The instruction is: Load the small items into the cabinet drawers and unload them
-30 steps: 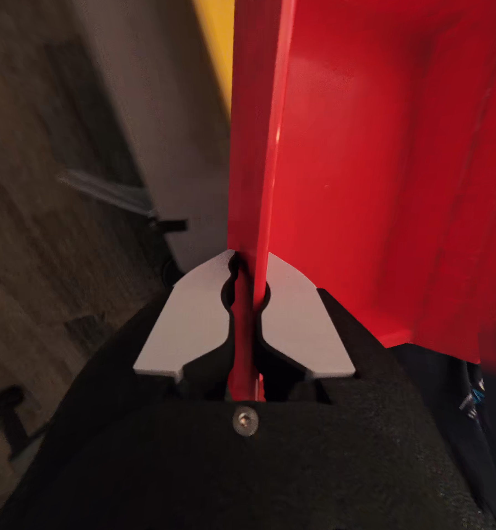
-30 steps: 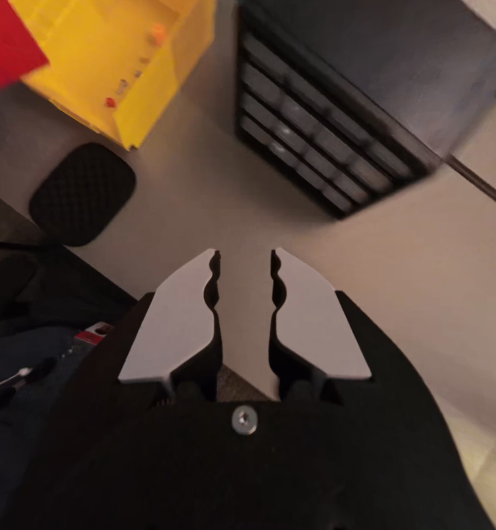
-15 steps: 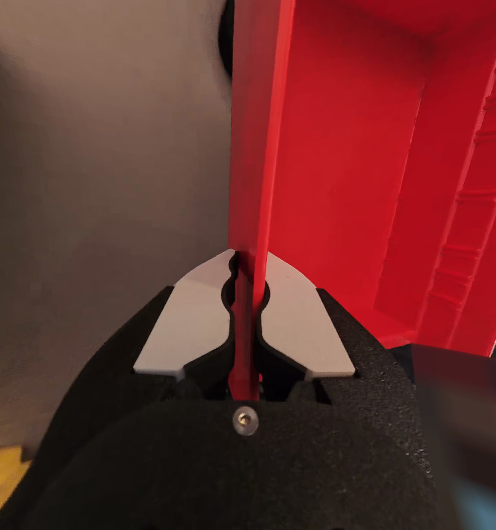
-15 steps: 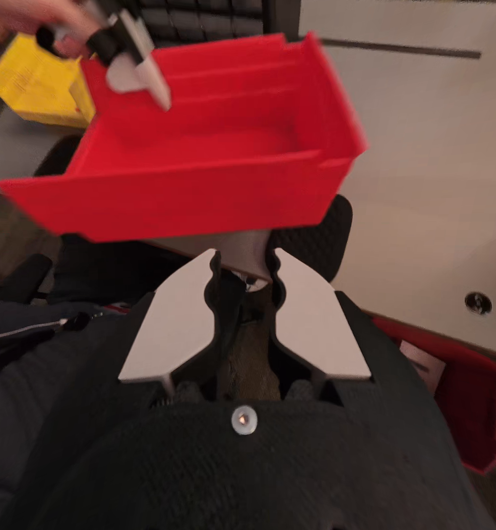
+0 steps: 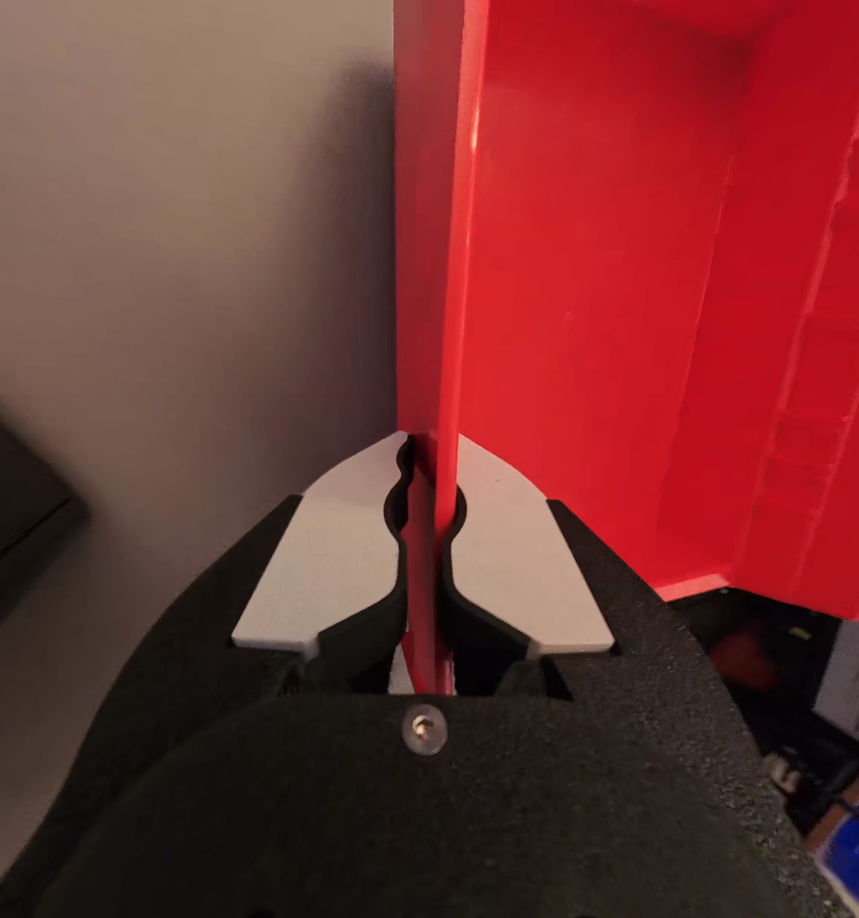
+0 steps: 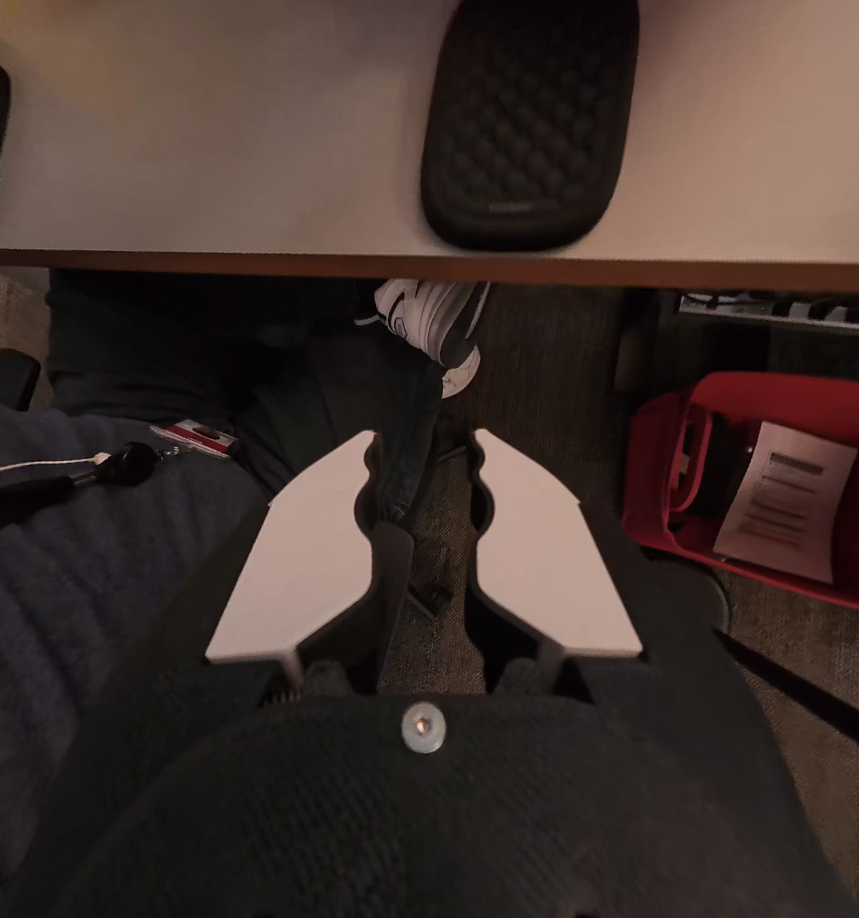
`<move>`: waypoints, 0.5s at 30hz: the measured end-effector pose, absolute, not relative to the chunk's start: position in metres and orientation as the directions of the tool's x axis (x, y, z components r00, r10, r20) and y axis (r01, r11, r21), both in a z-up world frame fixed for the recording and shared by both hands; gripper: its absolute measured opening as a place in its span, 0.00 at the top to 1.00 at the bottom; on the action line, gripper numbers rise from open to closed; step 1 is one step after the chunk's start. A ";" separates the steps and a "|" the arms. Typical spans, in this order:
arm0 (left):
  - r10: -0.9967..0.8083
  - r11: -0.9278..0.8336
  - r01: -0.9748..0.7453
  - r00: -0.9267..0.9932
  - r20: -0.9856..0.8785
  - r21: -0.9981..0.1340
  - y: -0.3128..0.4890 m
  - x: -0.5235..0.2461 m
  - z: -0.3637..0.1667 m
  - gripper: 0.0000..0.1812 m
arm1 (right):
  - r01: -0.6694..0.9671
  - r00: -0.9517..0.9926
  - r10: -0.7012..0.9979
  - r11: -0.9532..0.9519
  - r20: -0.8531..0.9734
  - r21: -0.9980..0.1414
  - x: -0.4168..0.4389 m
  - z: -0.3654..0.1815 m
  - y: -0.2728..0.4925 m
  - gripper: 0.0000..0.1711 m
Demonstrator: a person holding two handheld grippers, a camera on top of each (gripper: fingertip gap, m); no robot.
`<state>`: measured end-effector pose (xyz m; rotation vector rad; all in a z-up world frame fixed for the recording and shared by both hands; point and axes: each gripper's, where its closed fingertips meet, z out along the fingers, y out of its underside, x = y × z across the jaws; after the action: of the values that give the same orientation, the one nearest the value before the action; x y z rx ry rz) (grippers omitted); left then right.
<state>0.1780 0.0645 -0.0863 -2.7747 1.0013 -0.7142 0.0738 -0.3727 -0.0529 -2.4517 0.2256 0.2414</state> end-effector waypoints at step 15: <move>-0.384 -0.918 -0.304 0.841 0.380 -0.256 0.083 0.151 -0.115 0.94 | -0.351 0.914 -0.127 -0.726 -0.386 -0.592 0.095 -0.085 -0.372 0.79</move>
<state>0.1512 0.0828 -0.1149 -2.8346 0.5347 -0.6427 0.0948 -0.3720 -0.0855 -2.3735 0.3384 0.4190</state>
